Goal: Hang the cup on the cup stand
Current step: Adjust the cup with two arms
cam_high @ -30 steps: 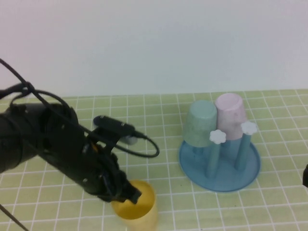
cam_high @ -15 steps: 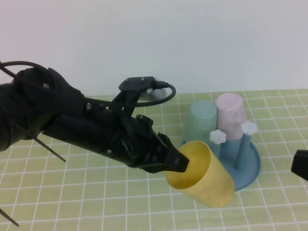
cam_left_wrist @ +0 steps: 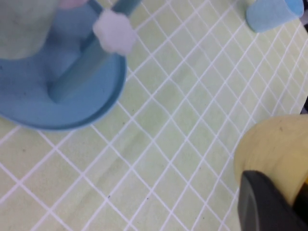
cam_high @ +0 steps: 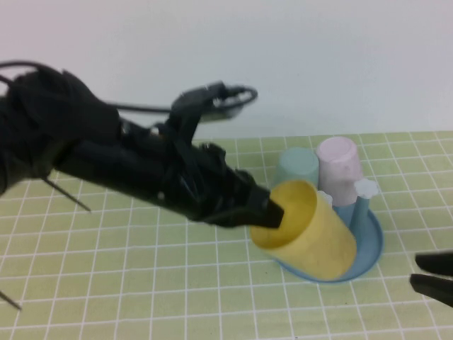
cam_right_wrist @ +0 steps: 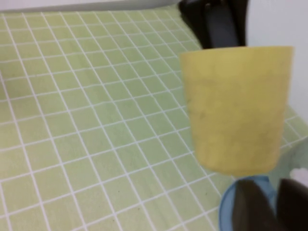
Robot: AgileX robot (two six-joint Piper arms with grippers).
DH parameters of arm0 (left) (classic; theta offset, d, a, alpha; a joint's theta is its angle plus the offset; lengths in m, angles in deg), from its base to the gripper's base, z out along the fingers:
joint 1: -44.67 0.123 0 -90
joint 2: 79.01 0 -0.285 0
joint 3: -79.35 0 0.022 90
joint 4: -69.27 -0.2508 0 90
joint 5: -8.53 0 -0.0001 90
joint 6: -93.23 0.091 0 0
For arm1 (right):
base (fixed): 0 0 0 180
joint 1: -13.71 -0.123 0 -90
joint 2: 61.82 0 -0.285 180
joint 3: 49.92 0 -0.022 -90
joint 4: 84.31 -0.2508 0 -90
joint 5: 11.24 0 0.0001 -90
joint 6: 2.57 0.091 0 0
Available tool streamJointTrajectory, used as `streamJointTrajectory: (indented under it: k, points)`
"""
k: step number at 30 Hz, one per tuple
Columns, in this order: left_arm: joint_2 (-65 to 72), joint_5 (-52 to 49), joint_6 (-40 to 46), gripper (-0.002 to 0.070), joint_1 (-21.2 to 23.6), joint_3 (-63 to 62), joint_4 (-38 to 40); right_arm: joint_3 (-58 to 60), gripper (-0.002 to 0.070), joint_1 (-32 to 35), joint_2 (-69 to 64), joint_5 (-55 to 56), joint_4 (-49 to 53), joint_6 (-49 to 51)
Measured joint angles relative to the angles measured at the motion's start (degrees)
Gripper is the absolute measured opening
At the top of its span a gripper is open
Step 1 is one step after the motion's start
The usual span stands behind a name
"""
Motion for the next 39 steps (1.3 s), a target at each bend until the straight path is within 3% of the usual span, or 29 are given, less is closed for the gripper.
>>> streamJointTrajectory:
  k: [6, 10, 15, 28, 34, 37, 39]
  points:
    - [0.00, -5.41, -7.37, 0.0000, 1.55, -5.92, -6.95, -10.32, 0.0480, -6.40, -8.48, 0.00, 12.68, 9.00]
    - [0.00, -9.48, -9.58, 0.0000, 1.55, -7.15, -9.03, -15.08, 0.0582, -10.60, -15.29, -0.05, 18.04, 12.60]
    - [0.00, -11.26, -9.35, 0.0011, 1.55, -7.15, -9.13, -17.68, 0.0604, -14.36, -21.24, -0.19, 18.71, 13.39]
    - [0.00, -11.26, -8.05, 0.0000, 1.55, -7.15, -4.95, -18.04, 0.0608, -14.61, -25.40, 0.63, 12.49, 10.72]
    - [0.00, -11.15, -4.49, 0.0004, 1.64, -7.15, -4.82, -18.17, 0.0526, -14.61, -26.39, 1.25, 11.72, 10.19]
    - [0.00, -10.91, 0.46, 0.0058, 1.64, -7.15, -4.72, -18.19, 0.0506, -14.61, -26.39, 1.59, 11.72, 10.08]
    - [0.00, -10.91, 3.46, 0.0147, 1.64, -7.15, -4.69, -18.19, 0.0505, -14.61, -26.51, 1.59, 11.85, 9.96]
